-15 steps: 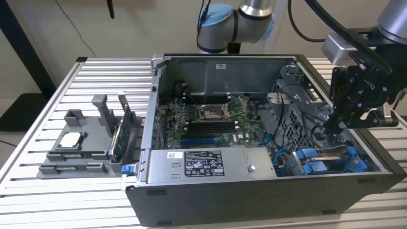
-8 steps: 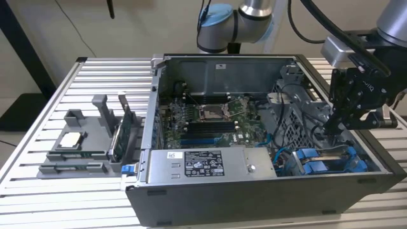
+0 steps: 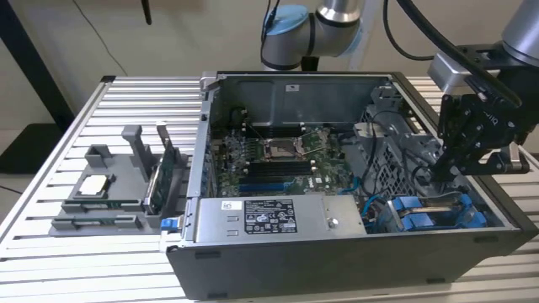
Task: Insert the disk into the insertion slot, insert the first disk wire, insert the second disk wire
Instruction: 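Insert the first disk wire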
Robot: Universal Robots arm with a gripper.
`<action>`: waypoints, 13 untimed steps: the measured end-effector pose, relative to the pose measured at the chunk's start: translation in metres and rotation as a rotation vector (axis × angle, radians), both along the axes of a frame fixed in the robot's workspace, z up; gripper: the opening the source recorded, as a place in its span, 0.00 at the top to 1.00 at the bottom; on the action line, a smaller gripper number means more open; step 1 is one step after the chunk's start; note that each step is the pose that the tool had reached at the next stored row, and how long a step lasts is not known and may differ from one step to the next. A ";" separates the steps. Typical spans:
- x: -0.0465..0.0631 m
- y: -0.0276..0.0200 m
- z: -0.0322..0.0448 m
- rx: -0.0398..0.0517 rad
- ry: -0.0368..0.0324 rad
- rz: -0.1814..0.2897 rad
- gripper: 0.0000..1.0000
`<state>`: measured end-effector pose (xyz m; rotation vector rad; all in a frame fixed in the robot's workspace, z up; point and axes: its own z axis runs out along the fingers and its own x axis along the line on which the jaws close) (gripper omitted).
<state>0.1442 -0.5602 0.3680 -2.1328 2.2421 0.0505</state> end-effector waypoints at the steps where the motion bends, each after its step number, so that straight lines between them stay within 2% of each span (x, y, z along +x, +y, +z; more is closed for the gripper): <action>1: 0.001 -0.0003 -0.0002 0.0000 0.0002 0.000 0.81; 13: 0.004 -0.0028 -0.0023 0.0000 0.0007 0.000 0.81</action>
